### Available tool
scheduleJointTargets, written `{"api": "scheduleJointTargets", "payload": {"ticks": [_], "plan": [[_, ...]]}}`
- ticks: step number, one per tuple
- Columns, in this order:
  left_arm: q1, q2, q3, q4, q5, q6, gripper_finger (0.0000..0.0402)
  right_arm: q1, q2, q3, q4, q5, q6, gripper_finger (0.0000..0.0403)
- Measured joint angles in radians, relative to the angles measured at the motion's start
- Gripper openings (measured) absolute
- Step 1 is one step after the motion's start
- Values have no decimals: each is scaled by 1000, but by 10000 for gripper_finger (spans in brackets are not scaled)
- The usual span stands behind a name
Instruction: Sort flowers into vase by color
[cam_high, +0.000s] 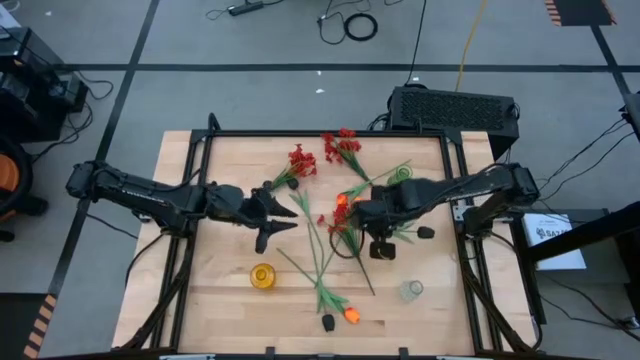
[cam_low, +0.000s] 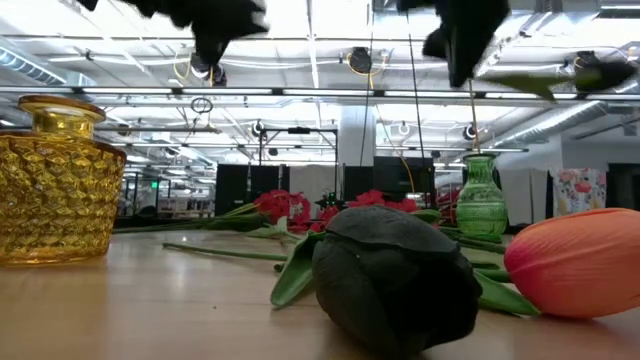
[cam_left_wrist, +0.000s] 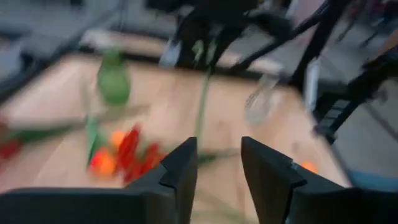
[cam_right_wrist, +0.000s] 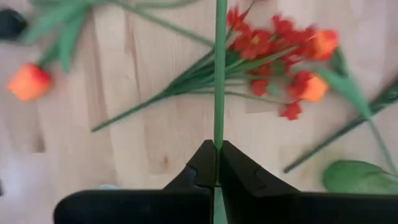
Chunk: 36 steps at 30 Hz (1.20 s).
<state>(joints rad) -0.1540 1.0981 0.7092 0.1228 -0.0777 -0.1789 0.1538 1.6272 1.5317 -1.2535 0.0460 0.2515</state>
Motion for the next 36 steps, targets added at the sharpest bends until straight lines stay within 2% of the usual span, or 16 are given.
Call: {"api": "scheduleJointTargets", "payload": {"ticks": [2, 7, 11, 17, 21, 29, 36], "plan": [[-24, 21, 15, 68, -18, 56, 157, -8, 3, 74, -60, 0, -5, 2], [-74, 100, 131, 80, -189, 189, 228, -30, 60, 223, -239, 0, -10, 2], [-84, 217, 233, 52, -187, 265, 258, -36, 116, 275, -283, 1, -10, 2], [-67, 390, 360, -120, -186, 274, 262, -22, 173, 302, -287, 1, -34, 2], [-53, 453, 400, -156, -185, 271, 262, -20, 187, 302, -294, 1, -36, 2], [-15, 497, 417, -166, -185, 263, 259, -21, 187, 302, -295, 6, -36, 2], [-3, 497, 417, -184, -190, 257, 211, -22, 187, 302, -293, 6, -36, 2]]}}
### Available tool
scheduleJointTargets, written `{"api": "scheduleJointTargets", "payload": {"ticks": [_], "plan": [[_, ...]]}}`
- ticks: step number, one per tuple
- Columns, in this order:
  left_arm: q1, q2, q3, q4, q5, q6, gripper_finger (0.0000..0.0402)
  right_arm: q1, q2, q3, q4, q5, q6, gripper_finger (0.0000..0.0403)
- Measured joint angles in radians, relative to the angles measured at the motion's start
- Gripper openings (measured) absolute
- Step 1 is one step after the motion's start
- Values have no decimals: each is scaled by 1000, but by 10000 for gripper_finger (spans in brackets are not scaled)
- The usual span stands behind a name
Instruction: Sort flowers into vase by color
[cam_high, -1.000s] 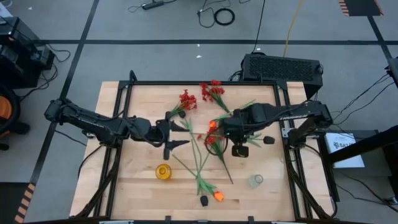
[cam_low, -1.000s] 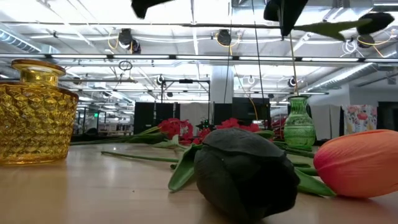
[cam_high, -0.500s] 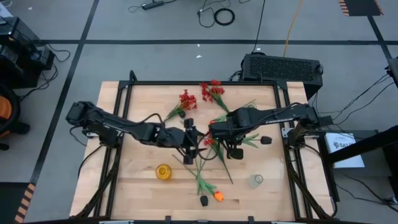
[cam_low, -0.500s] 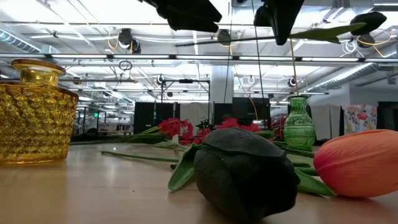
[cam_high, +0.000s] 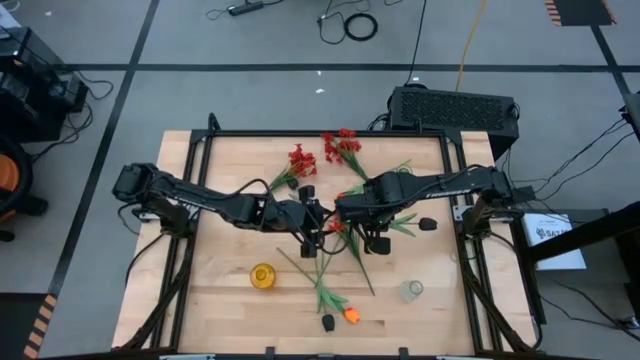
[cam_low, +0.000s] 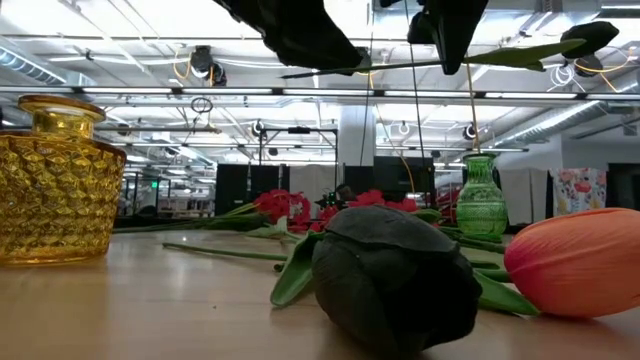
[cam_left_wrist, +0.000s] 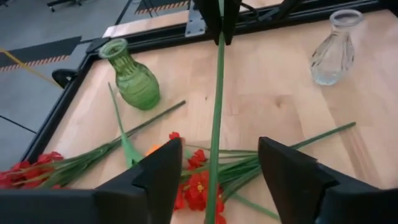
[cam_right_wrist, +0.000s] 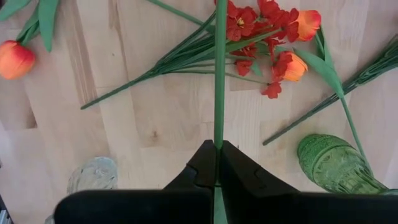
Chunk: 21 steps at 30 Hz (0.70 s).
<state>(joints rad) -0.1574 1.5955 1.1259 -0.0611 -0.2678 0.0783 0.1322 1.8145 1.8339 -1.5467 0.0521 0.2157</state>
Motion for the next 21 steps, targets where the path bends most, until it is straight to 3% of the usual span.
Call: {"api": "scheduleJointTargets", "payload": {"ticks": [6, 21], "plan": [[10, 0, 0, -20, -63, -18, 177, 0, 0, 0, 4, 0, 0, 2], [10, 1, 0, -49, -23, -17, 175, 0, 0, 0, 21, -1, 0, 2]]}}
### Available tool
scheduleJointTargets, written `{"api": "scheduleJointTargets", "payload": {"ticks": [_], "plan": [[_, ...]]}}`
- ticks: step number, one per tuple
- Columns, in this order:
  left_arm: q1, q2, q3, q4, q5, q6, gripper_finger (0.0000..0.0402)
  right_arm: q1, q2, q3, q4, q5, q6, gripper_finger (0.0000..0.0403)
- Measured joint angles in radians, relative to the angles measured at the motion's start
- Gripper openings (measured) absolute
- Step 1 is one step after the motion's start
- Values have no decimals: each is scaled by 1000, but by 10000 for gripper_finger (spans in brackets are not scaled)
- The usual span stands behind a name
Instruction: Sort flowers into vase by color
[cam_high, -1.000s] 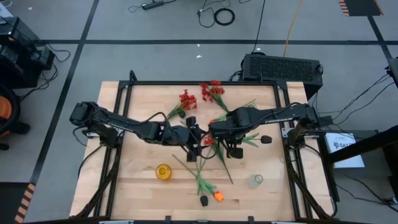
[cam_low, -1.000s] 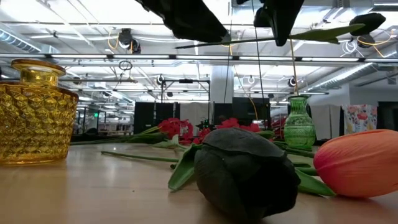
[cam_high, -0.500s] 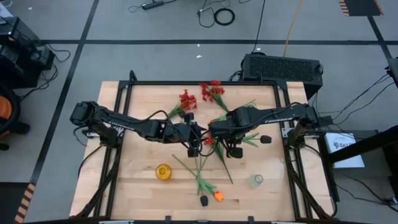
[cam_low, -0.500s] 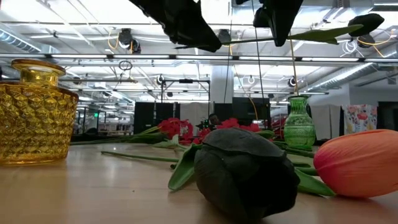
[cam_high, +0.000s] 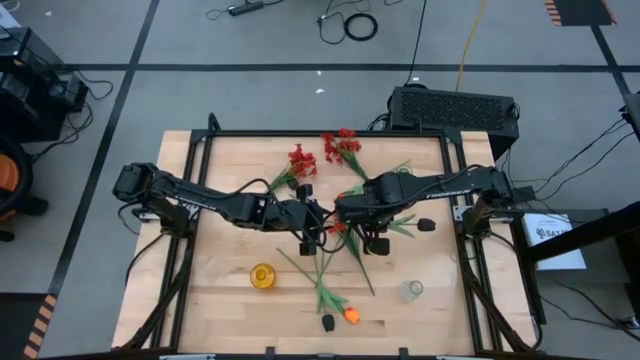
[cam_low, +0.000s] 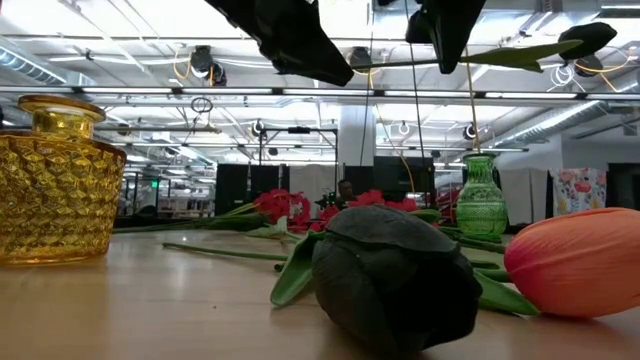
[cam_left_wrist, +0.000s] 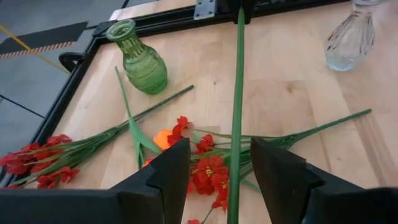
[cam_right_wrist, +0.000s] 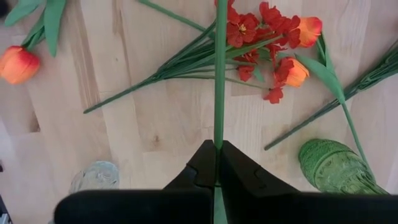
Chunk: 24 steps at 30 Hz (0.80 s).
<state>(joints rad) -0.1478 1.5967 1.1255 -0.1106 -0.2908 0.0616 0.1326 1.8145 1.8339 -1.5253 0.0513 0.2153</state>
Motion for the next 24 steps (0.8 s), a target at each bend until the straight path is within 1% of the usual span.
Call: {"api": "scheduleJointTargets", "payload": {"ticks": [4, 7, 10, 17, 18, 21, 24], "plan": [[1, 0, 0, 0, -1, 0, 173, 0, 0, 0, 5, 0, 0, 2], [2, 0, 0, -3, -1, 1, 154, 0, 0, 0, 5, 0, 0, 2], [5, 0, 0, -4, 1, 4, 120, 0, 0, 0, 5, 0, 0, 2], [5, 0, -1, -5, 1, 31, 22, 0, 0, 0, 8, 23, 0, 8], [5, 0, -1, -6, 2, 32, 13, 0, 0, 0, 8, 24, 0, 8], [5, 0, -1, -9, 6, 32, 11, 0, 0, 0, 16, 29, 11, 15], [5, -9, -1, -22, 37, 31, 11, 0, 0, 0, 28, 27, 32, 47]]}}
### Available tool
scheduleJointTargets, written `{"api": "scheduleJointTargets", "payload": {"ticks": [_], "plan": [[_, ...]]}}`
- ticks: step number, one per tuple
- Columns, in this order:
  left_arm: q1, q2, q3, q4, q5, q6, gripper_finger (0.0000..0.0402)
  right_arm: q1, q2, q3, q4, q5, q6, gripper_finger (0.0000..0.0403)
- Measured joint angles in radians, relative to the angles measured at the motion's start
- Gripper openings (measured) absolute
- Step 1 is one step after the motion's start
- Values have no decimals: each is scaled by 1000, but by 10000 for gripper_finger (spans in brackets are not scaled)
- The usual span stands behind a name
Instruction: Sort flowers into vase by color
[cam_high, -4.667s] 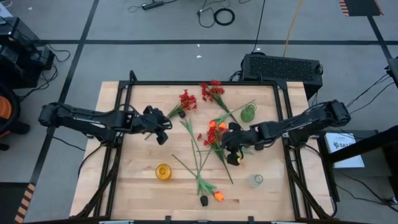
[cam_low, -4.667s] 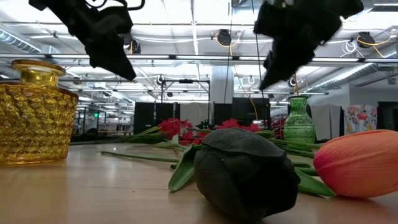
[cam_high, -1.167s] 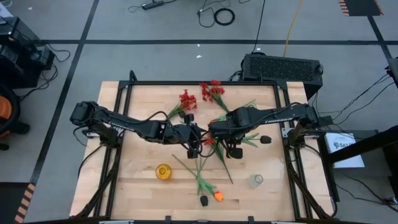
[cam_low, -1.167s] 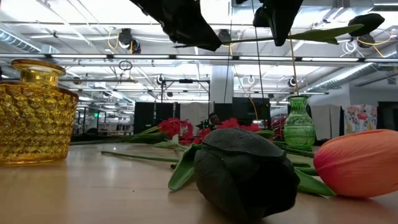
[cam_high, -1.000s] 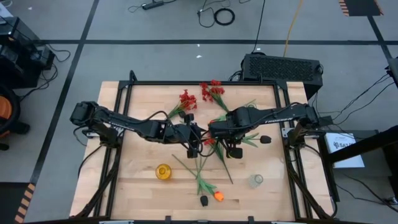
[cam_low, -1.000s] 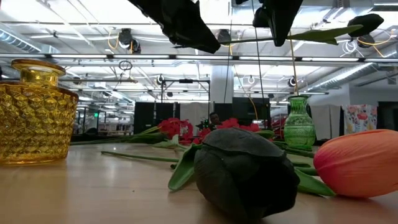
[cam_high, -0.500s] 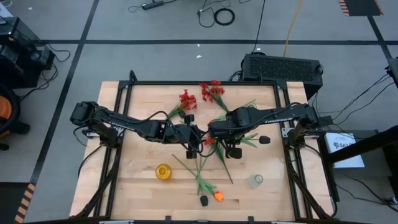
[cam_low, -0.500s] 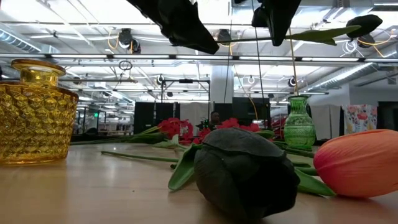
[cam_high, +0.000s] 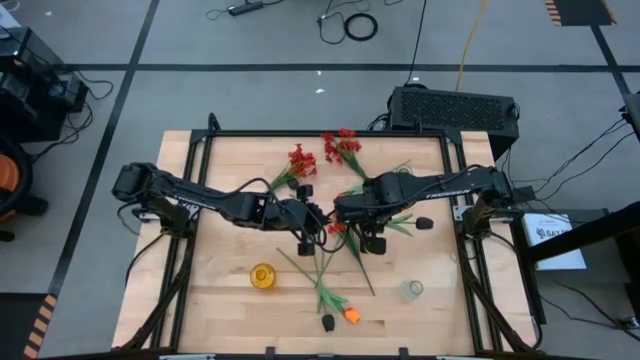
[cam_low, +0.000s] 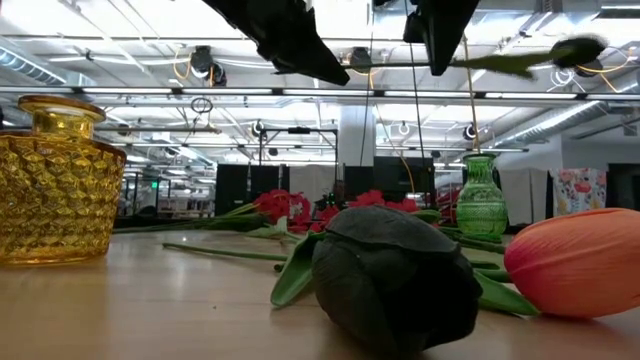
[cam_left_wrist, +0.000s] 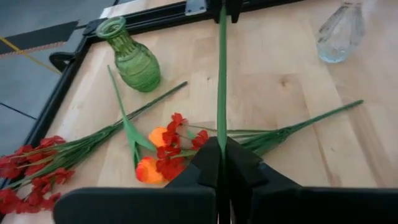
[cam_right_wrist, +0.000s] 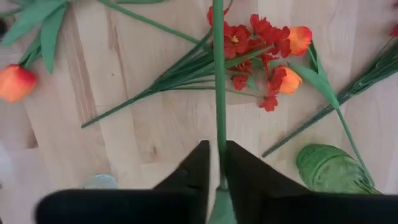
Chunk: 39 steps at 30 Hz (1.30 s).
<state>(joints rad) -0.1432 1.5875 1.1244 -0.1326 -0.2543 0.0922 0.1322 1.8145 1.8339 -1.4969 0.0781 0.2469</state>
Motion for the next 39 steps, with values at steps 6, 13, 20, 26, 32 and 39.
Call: {"api": "scheduleJointTargets", "payload": {"ticks": [6, 13, 20, 26, 32, 39], "plan": [[0, -57, 0, -93, 7, -36, 6, 5, -43, 22, -7, 90, 3, 153], [-2, -184, -23, -219, -11, -115, 4, 41, -202, 90, 79, 215, 3, 230], [-27, -419, -150, -217, -95, -204, 4, 151, -384, 58, 240, 383, -16, 237], [-96, -651, -275, -167, -155, -263, 3, 212, -533, -111, 377, 498, -26, 237], [-198, -799, -422, 162, -208, -179, 3, 232, -665, -517, 872, 471, -85, 237], [-236, -720, -506, 518, -193, -86, 3, 212, -589, -934, 1955, 315, -270, 236]]}}
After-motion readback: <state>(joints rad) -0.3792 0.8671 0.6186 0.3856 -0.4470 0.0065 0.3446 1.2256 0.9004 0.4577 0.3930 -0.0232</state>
